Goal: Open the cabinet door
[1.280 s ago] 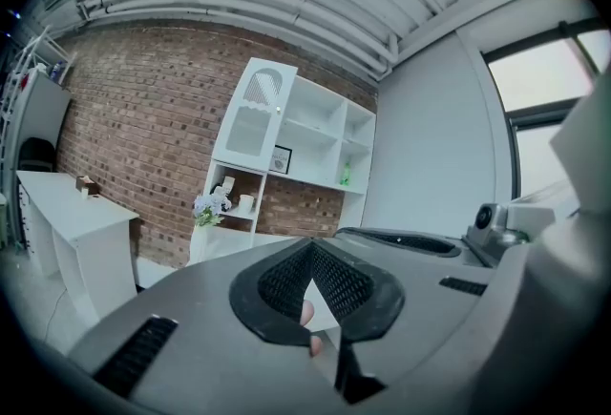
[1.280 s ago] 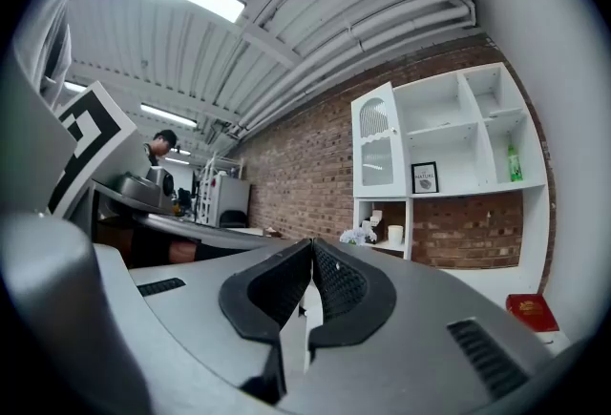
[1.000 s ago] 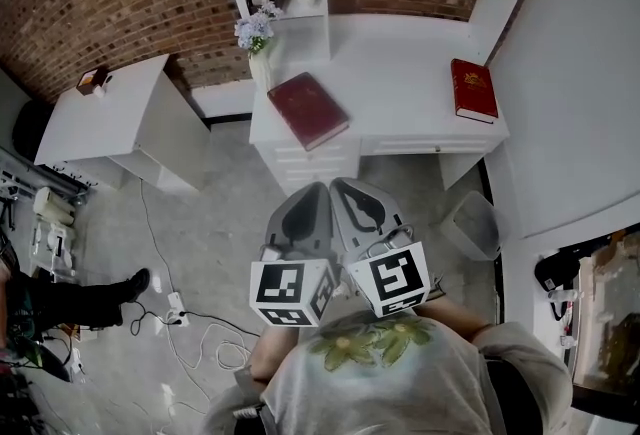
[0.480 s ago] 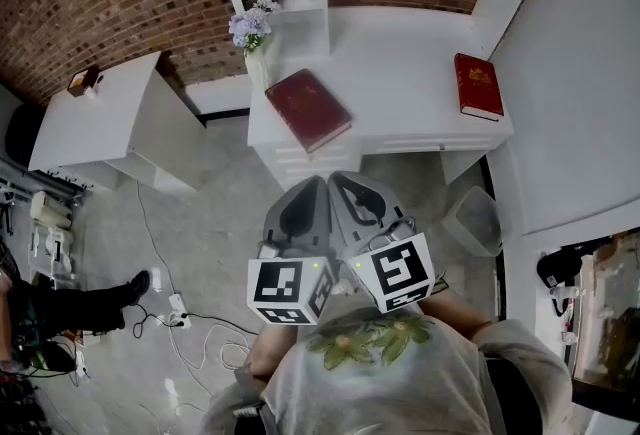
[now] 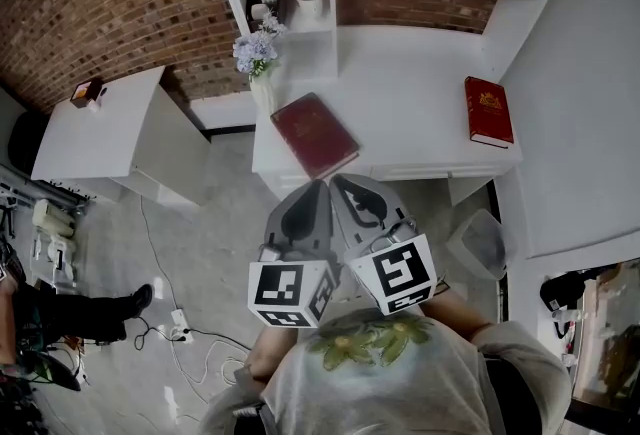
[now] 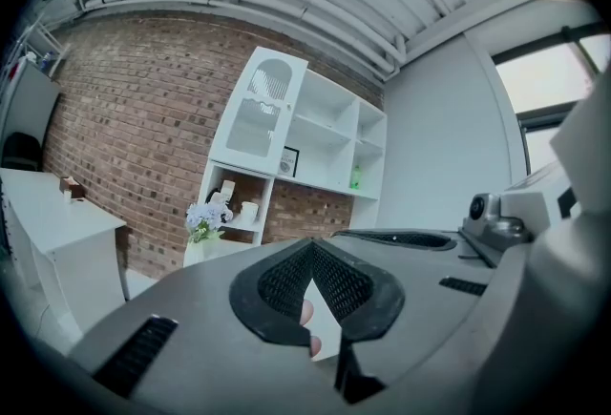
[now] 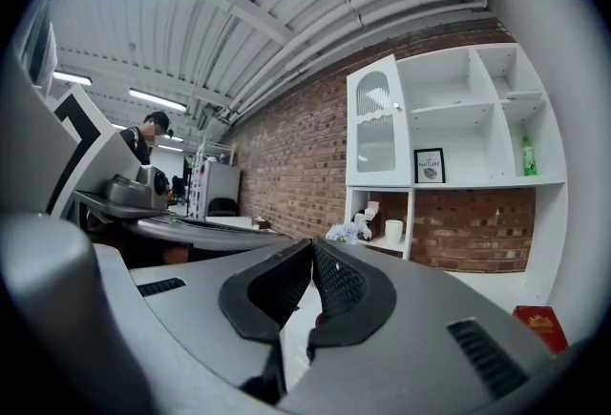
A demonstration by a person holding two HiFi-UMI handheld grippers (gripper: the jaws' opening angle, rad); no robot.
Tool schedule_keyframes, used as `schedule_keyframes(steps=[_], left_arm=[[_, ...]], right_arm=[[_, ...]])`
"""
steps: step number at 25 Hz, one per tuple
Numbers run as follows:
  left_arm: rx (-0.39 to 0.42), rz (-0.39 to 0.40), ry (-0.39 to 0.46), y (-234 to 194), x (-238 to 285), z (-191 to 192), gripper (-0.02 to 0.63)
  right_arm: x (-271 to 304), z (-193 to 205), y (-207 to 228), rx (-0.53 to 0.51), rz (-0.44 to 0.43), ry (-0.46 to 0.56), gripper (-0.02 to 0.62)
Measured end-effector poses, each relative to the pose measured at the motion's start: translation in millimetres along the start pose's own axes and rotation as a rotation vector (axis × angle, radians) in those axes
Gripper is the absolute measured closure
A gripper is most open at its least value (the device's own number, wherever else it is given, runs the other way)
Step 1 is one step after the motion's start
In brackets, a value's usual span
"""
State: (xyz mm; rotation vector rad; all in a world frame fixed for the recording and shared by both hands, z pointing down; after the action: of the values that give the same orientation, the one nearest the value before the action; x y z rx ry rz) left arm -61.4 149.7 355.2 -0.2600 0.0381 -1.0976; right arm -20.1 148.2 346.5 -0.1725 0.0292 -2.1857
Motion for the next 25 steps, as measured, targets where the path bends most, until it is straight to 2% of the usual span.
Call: schedule_keyframes(steps=[7, 12, 25], left_arm=[[0.016, -0.001, -0.017, -16.8, 47.6, -11.1, 0.597], [0.020, 0.007, -0.028, -27.9, 79.0, -15.3, 0.597], [0.049, 0.022, -0.065, -50.4, 147.5, -22.5, 0.597]], right_arm=[[38.0, -3.9, 34.1, -0.022, 0.018, -0.003, 0.572], [64.3, -1.8, 58.3, 0.055, -0.029, -0.032, 0.572], [121.9, -3.8, 111.3, 0.078, -0.071, -0.017, 0.571]])
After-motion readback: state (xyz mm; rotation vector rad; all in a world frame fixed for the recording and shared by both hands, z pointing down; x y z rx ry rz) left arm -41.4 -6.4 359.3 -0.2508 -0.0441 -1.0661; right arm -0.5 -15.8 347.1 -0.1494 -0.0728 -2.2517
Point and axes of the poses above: the fingertips, and each gripper's own axes: x forward along the fingers, y to its right, z out of its underside, the point moved 2 cm from there along -x, backward along the fingers, and after that the axes turned 2 degrees about -z, right-handed, at the moved point
